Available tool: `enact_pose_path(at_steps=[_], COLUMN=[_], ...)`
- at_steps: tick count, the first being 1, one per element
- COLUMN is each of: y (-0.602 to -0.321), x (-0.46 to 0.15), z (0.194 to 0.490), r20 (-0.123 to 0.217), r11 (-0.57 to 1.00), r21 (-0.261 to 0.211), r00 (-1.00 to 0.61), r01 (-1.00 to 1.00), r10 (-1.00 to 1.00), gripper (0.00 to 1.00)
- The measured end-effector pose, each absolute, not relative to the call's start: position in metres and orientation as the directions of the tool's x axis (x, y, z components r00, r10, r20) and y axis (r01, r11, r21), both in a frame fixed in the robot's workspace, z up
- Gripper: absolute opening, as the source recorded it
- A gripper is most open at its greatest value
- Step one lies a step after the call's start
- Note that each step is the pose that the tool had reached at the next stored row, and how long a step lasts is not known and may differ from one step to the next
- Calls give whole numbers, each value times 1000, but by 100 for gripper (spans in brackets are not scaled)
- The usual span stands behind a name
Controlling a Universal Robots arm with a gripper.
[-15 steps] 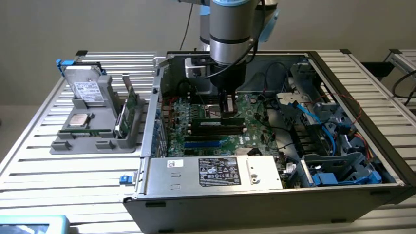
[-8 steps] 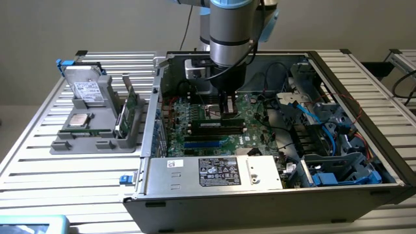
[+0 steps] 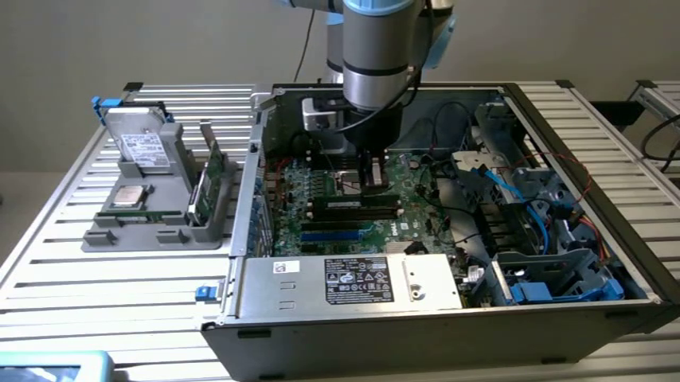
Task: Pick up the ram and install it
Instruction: 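Insert the ram into the slot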
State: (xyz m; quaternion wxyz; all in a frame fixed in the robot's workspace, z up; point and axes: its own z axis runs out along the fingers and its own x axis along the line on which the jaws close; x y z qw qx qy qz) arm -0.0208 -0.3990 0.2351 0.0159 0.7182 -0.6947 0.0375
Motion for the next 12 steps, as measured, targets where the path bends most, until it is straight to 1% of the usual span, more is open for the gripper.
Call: enact_pose_path(at_steps=[12], y=[-399], x=[-21], z=[232], r20=[76], r11=[-35], r21=[-26], r00=[33], r01=[-999], r10=[-997], gripper=[14])
